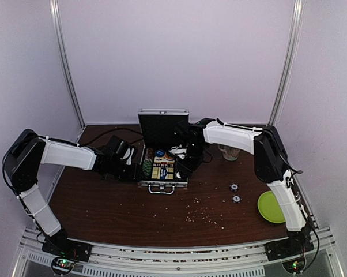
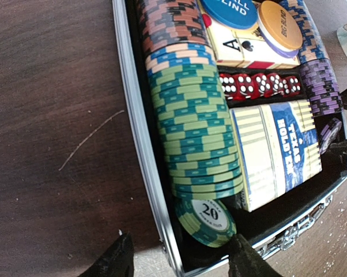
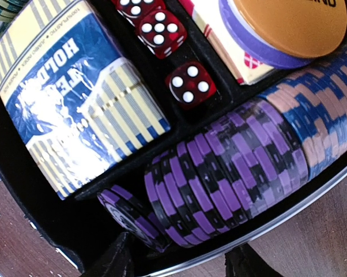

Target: Pack up texas hold em set

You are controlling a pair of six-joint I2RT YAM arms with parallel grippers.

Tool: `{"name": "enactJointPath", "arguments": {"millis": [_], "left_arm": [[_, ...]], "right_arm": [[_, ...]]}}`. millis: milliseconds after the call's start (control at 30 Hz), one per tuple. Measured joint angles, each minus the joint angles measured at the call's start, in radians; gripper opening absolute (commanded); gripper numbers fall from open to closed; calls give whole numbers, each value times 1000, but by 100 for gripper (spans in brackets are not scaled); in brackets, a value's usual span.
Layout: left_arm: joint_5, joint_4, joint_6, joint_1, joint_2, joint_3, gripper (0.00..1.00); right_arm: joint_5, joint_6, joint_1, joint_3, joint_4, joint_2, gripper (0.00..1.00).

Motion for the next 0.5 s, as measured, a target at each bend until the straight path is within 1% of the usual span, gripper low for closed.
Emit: {"name": "enactJointPath", "arguments": {"millis": [267, 500], "left_arm": [[1, 1, 0, 0, 0, 0, 57], [1, 0, 0, 0, 0, 0, 57]], "right_arm": [[29, 0, 2, 38, -19, 19, 51], [73, -3, 2, 42, 18, 23, 50]]}}
